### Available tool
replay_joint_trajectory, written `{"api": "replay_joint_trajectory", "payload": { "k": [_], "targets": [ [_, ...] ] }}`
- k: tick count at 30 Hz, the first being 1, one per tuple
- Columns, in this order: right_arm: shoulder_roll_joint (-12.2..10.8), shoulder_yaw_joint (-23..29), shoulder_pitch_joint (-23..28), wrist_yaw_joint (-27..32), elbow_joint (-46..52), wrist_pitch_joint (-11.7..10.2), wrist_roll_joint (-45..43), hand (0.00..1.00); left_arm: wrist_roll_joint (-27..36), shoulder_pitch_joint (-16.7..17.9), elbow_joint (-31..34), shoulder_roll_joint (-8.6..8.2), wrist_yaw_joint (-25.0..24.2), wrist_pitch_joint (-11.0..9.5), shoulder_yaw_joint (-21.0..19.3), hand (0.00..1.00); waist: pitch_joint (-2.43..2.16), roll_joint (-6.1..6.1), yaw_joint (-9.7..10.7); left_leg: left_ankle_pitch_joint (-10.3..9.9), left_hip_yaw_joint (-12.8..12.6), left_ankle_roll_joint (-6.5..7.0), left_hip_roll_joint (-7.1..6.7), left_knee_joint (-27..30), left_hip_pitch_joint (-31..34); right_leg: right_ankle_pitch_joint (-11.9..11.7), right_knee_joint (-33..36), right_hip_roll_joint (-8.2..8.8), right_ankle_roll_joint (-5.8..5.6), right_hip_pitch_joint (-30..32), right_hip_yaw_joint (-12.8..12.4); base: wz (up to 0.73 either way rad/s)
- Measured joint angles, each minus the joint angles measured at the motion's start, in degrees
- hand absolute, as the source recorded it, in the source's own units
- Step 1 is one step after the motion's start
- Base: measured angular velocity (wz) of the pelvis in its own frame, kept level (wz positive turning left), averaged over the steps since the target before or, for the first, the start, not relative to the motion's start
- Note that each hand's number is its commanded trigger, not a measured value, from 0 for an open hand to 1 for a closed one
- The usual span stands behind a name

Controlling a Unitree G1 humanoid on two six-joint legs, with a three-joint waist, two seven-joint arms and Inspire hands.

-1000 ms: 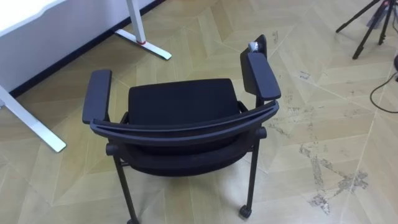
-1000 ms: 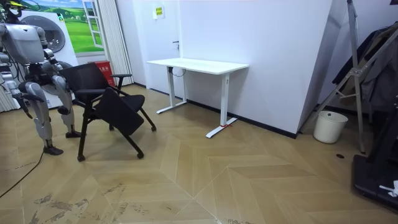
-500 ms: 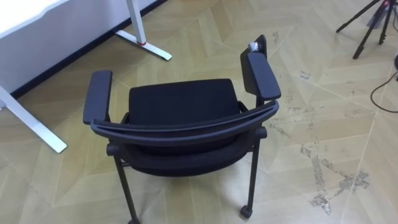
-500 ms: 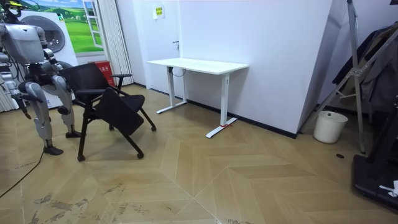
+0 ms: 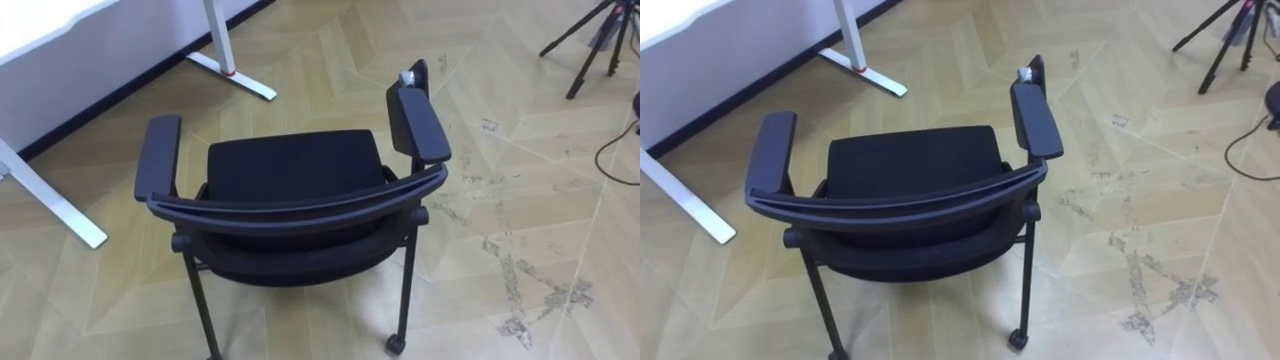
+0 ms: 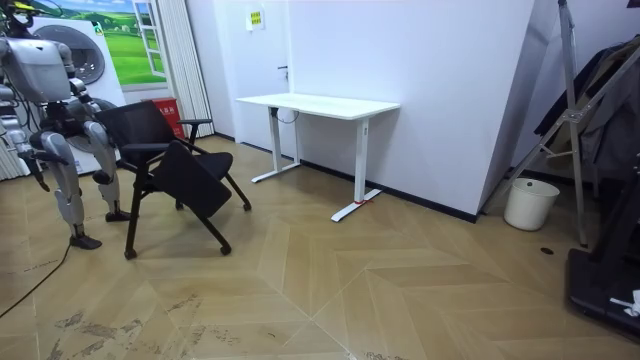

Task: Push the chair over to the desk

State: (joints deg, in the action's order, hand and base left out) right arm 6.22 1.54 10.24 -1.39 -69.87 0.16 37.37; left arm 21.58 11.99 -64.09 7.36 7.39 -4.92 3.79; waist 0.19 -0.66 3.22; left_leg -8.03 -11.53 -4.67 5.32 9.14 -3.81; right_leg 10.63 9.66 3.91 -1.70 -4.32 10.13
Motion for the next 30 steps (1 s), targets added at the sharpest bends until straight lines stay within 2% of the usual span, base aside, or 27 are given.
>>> {"api": "replay_joint_trajectory", "payload": {
  "k": [7,10,14,18,21,23,25,28,30],
  "targets": [
    [0.9,2.4,0.0,0.0,-1.3,0.0,-1.7,0.0,-1.6,0.3,-0.1,0.79,5.8,0.2,-5.4,0.0,0.29,0.49,0.3,0.0,-0.5,0.06,0.01,0.0,-1.4,0.2,0.3,0.08,0.0,-0.8,-0.6,-0.03],
    [1.4,4.9,0.0,0.4,-1.3,0.0,-2.5,0.0,-4.7,-0.7,0.7,1.12,8.5,0.9,-8.7,0.0,0.41,1.37,0.4,-0.6,-0.3,0.57,0.03,0.0,-1.5,0.3,0.8,0.08,-0.17,-0.8,-0.4,0.03],
    [1.5,6.7,-0.3,0.8,-1.3,-0.1,-6.5,0.0,-6.4,-1.6,5.4,3.65,13.0,0.8,-11.9,0.0,0.27,1.94,1.3,-1.0,0.1,0.81,-0.05,0.0,-1.6,0.5,1.3,0.13,-0.26,-0.7,-0.4,0.0],
    [2.1,10.1,-0.6,0.7,-1.3,-0.1,-8.6,0.0,-15.8,-4.3,8.0,5.18,17.3,0.3,-14.9,0.0,0.04,2.85,1.5,-1.0,0.0,0.77,-0.1,-0.3,-1.8,0.4,1.3,0.09,-0.25,-0.7,-0.6,-0.02],
    [3.1,11.2,-0.9,0.7,-1.4,-0.1,-8.7,0.0,-20.8,-6.1,9.2,5.55,19.4,0.1,-15.0,0.0,-0.05,3.79,1.9,-1.0,0.1,0.76,-0.17,-0.5,-1.9,0.4,1.2,0.09,-0.25,-1.0,-0.5,0.0],
    [3.2,11.7,-0.9,0.5,-1.3,-0.1,-9.0,0.0,-24.3,-6.8,11.1,5.84,19.5,0.3,-15.0,0.0,-0.09,3.97,1.9,-1.0,0.0,0.76,-0.14,-0.4,-1.8,0.4,1.2,0.08,-0.25,-0.9,-0.6,0.0],
    [3.2,12.9,-1.2,-0.3,-1.3,-0.1,-10.5,0.0,-29.1,-8.1,14.1,6.58,19.3,0.7,-15.1,0.0,0.07,4.44,1.4,-1.0,0.0,0.75,-0.13,-0.3,-1.8,0.4,1.2,0.06,-0.25,-0.7,-0.8,-0.02],
    [3.4,13.4,-2.3,-0.8,-1.3,-0.1,-11.0,0.0,-34.7,-9.3,19.3,9.04,19.2,0.3,-15.7,0.0,0.01,5.04,1.2,-1.0,-0.1,0.73,-0.14,-0.3,-1.8,0.4,1.1,0.07,-0.25,-0.7,-0.9,-0.02],
    [3.4,13.4,-2.2,-0.9,-1.2,-0.1,-11.0,0.0,-41.7,-9.4,25.4,10.2,18.5,0.7,-15.7,0.0,-0.01,5.31,1.5,-1.0,0.0,0.73,-0.15,-0.4,-1.7,0.4,0.9,0.08,-0.25,-0.7,-0.7,0.02]
  ]
}}
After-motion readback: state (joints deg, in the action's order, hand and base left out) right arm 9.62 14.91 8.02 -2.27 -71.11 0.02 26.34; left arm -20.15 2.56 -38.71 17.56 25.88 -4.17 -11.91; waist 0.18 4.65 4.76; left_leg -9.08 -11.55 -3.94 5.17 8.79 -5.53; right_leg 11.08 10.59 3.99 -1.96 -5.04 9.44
